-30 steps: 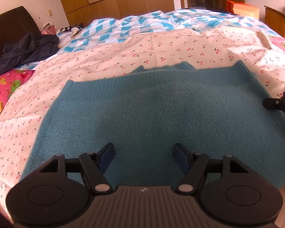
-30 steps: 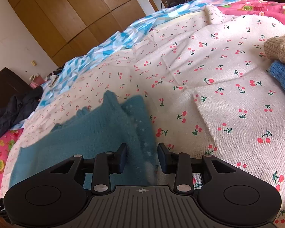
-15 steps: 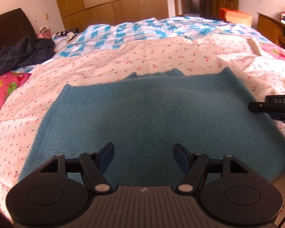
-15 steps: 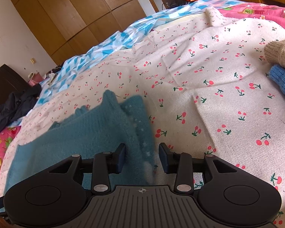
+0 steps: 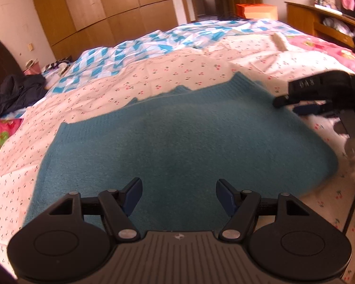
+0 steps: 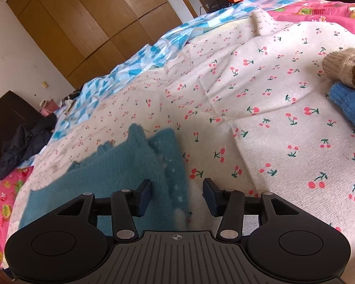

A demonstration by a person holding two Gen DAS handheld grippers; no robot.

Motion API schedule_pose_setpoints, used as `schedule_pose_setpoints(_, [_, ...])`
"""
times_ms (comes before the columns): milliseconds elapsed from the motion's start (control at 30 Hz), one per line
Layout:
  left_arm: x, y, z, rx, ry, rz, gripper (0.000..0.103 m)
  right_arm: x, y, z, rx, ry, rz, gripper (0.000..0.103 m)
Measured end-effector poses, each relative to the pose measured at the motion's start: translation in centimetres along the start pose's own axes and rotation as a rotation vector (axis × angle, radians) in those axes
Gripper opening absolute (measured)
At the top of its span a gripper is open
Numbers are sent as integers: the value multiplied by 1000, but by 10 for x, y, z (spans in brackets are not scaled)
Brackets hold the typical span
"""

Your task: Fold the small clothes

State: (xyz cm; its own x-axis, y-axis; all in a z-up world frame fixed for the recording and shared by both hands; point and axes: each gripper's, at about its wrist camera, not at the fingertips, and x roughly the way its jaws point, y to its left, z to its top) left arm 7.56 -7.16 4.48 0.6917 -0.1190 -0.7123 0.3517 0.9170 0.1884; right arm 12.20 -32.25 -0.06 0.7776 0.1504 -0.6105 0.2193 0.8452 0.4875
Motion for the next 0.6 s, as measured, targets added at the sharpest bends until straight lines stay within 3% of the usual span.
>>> schedule_pose_setpoints(333, [-11,-36,-14,168,-46,-59,73,0,-8,2,41,-16,-12,51])
schedule_pose_setpoints(600, [-11,-60,-23,264,-58,-113,73,-1,-21,6,142,-18,54,52])
